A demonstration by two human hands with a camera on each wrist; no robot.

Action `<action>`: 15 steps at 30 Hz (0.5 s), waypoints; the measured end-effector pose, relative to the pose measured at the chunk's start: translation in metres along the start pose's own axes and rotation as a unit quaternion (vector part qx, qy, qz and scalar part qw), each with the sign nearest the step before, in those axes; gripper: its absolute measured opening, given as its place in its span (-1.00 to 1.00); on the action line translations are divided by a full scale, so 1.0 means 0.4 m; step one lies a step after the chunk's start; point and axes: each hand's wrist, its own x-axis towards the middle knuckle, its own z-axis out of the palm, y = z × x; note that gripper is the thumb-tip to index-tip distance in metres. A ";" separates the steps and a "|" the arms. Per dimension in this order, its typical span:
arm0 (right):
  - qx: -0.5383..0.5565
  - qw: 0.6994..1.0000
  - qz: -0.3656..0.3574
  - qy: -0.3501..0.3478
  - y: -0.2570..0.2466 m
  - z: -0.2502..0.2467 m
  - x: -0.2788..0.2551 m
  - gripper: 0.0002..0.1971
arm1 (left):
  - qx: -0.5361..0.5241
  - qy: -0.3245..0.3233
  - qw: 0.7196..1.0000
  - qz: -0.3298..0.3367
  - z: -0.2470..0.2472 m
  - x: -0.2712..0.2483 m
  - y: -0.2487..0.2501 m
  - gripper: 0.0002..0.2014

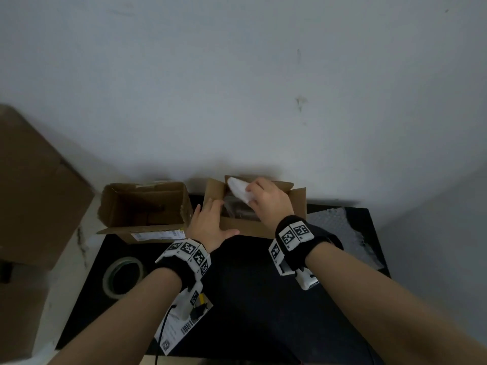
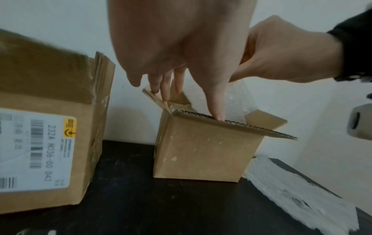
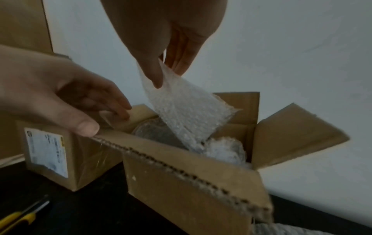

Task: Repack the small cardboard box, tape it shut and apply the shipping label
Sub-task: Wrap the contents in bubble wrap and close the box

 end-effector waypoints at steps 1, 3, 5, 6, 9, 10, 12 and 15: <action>-0.022 1.000 -0.001 -0.017 -0.005 0.013 0.003 -0.72 | 0.009 0.001 1.000 -0.001 0.006 -0.005 0.000 -0.31; -0.072 0.996 -0.010 -0.052 -0.010 0.035 0.008 -0.74 | 0.016 0.006 1.000 -0.004 0.015 -0.010 -0.003 -0.29; -0.076 0.991 0.004 -0.112 -0.016 0.048 0.004 -0.71 | 0.000 0.011 1.000 -0.003 0.020 -0.008 -0.012 -0.30; -0.069 0.987 0.014 -0.148 -0.016 0.057 -0.003 -0.65 | -0.008 0.013 1.000 -0.002 0.023 -0.006 -0.019 -0.30; -0.065 0.978 0.027 -0.196 -0.013 0.077 -0.015 -0.55 | -0.036 0.013 0.999 0.000 0.023 -0.006 -0.022 -0.28; -0.072 0.976 0.025 -0.203 -0.009 0.087 -0.014 -0.55 | -0.055 0.012 0.998 -0.011 0.021 -0.009 -0.019 -0.28; -0.075 0.971 0.036 -0.224 -0.005 0.101 -0.006 -0.55 | -0.094 0.012 0.995 -0.030 0.015 -0.014 -0.016 -0.30; -0.072 0.962 0.076 -0.253 -0.010 0.120 0.004 -0.53 | -0.113 -0.003 0.994 -0.013 0.013 -0.008 -0.024 -0.32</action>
